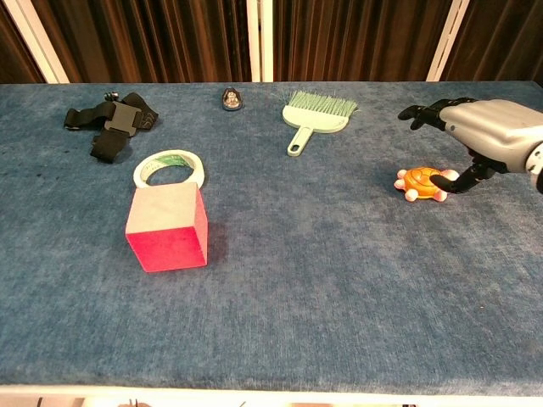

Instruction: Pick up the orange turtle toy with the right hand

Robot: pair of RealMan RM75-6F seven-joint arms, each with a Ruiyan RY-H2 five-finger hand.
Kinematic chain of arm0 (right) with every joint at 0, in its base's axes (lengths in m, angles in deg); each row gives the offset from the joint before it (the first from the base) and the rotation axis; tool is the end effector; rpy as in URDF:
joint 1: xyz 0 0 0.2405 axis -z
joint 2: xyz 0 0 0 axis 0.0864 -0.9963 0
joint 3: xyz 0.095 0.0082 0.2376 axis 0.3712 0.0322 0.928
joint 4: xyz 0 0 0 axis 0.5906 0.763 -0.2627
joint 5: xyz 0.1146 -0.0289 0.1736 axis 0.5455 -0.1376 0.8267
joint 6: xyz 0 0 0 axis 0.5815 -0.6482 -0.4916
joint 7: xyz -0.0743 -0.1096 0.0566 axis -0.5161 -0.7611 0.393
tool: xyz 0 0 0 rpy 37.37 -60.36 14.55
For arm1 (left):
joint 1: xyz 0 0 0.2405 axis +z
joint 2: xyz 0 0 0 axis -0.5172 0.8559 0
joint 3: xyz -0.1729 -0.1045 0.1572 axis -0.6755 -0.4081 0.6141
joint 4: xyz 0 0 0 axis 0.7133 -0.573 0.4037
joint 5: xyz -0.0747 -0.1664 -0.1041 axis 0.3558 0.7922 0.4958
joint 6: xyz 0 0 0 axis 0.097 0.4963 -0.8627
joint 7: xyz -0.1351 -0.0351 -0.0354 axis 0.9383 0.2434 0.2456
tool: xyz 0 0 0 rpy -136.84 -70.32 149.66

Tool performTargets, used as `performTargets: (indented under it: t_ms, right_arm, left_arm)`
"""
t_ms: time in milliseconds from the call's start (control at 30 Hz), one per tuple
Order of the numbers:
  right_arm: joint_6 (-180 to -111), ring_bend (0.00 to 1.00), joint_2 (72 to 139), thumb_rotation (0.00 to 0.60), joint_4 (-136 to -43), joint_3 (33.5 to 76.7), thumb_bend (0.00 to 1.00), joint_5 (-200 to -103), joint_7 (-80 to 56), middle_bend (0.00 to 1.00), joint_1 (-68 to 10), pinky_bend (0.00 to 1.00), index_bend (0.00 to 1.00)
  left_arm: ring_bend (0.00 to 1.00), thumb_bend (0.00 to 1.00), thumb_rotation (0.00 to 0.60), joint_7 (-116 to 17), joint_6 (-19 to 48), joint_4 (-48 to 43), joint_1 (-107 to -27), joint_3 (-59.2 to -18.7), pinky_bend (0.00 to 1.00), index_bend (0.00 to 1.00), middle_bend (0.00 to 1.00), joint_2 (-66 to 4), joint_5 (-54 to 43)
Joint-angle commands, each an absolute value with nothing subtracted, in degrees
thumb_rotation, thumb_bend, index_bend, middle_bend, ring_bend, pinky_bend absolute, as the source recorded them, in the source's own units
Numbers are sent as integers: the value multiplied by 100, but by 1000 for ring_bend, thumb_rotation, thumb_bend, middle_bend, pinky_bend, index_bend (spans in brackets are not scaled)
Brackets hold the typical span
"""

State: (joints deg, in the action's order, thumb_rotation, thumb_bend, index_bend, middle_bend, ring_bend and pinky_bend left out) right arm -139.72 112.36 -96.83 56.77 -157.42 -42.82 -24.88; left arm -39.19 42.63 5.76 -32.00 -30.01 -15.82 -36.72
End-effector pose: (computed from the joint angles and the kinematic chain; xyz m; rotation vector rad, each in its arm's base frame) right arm -0.2104 -0.3152 -0.0092 1.7621 -0.8433 0.7538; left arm -0.3369 0.1461 0.1571 -1.4018 -0.8908 -0.9803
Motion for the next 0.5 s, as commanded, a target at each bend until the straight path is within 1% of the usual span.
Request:
performTargets:
  t_ms: [33, 233, 500]
  right_arm:
    - [-13931, 0, 11308, 600, -9585, 5628, 327, -15666, -4334, 157, -2546, 0, 105]
    - [-13977, 0, 11370, 600, -9509, 5544, 327, -15619, -4283, 165, -2582, 0, 130]
    - [-14246, 0, 11100, 600, -9815, 5423, 327, -15843, -4105, 168, -2498, 0, 142]
  left_arm:
    - [0, 0, 600, -3900, 4242, 549, -3213, -3001, 19, 110, 26, -1597, -3670]
    - [0, 0, 600, -3850, 4244, 510, -3202, -3004, 19, 110, 27, -1609, -3645]
    - [0, 0, 600, -3754, 4205, 415, -3208, -3007, 19, 110, 26, -1636, -3615]
